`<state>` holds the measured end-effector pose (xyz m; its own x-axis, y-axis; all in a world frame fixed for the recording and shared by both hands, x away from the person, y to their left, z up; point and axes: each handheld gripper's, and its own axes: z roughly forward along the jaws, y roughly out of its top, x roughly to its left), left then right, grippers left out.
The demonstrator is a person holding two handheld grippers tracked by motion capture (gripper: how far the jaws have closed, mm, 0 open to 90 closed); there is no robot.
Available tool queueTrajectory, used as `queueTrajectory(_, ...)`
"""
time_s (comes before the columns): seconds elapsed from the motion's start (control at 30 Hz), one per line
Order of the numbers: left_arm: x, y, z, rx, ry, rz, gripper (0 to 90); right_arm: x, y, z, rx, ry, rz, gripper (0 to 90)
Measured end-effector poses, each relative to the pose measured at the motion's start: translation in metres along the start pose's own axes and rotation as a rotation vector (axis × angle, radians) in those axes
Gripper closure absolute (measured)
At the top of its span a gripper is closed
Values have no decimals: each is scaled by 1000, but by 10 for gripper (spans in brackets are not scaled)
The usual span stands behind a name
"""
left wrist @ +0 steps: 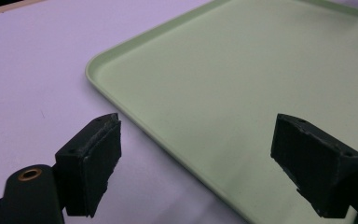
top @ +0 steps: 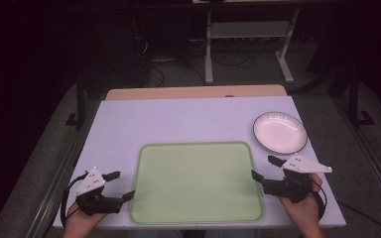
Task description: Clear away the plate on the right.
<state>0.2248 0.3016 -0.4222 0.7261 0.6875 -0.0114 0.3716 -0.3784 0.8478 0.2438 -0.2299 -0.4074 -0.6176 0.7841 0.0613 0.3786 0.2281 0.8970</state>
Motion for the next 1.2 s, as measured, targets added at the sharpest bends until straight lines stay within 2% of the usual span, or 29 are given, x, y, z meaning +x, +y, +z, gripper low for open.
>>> queueTrajectory(0.5, 1, 0, 0, 1, 1, 0, 159, -6, 0, -6, -19, -5, 17, 219)
queueTrajectory(0.6, 1, 0, 0, -1, 2, -2, 159, -9, 1, -10, -44, 6, 53, 221)
queueTrajectory(0.9, 1, -1, -1, -1, 7, -5, 159, -17, 0, -20, -53, -15, 66, 221)
queueTrajectory(1.03, 1, -1, -1, 0, 11, -6, 159, -23, -1, -23, -48, -14, 81, 221)
queueTrajectory(1.13, 1, -1, -2, 0, 12, -6, 159, -26, -2, -26, -12, -21, 76, 221)
queueTrajectory(1.2, 1, -1, -2, 0, 12, -5, 159, -27, -3, -27, -7, -21, 82, 221)
